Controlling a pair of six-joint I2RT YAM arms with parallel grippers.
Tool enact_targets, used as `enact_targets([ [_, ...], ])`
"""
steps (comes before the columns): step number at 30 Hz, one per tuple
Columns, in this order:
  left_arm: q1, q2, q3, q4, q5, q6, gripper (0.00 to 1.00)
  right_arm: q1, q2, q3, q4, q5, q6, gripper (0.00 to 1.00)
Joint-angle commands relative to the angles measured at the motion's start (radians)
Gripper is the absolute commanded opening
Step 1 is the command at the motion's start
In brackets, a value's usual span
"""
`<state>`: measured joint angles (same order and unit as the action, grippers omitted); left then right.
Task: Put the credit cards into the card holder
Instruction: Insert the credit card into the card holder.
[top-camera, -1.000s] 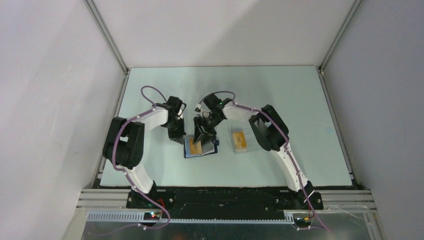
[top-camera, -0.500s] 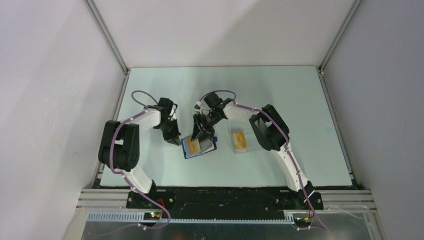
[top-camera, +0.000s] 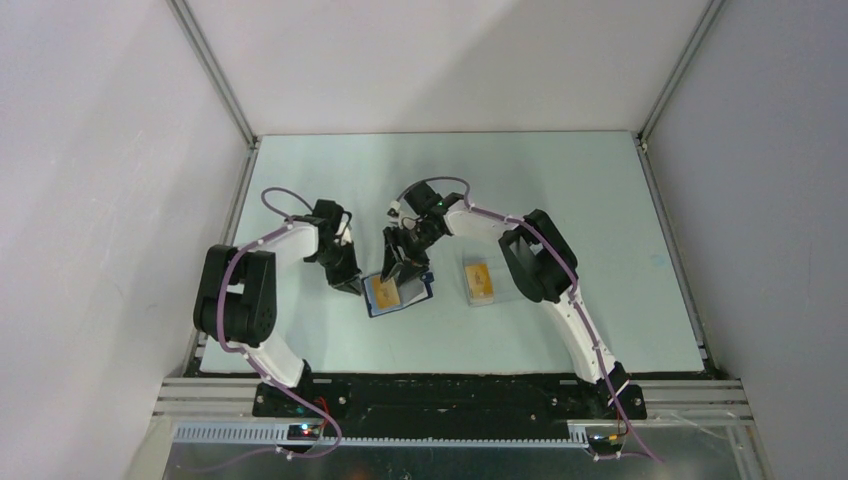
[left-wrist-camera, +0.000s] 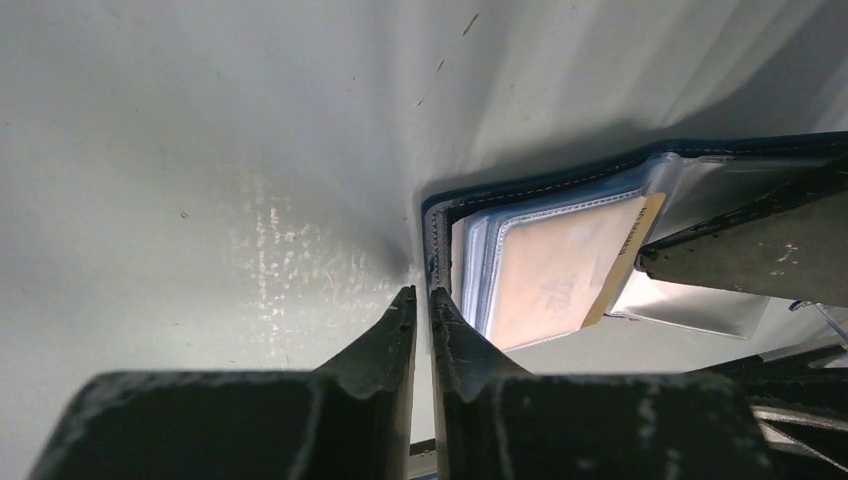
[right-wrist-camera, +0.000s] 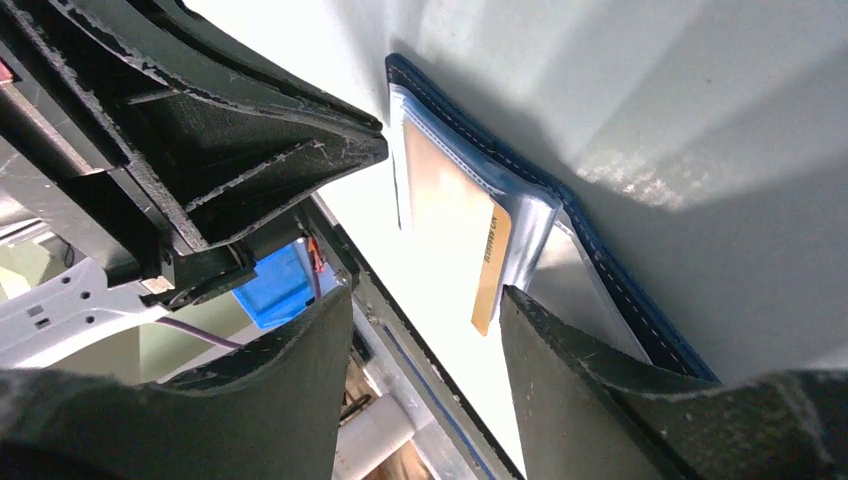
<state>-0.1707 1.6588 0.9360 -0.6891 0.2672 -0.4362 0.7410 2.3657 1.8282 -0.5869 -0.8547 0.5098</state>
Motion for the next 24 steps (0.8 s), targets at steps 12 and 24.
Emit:
enact_targets([
  [12, -0.011, 0.044, -0.019, 0.07, 0.017, -0.036, 0.1, 0.029, 0.0, 0.062, -0.109, 0.051, -0.053, 0.57],
  [24, -0.022, 0.045, -0.02, 0.074, 0.01, -0.051, 0.07, 0.065, 0.068, 0.159, -0.165, 0.06, -0.019, 0.39],
])
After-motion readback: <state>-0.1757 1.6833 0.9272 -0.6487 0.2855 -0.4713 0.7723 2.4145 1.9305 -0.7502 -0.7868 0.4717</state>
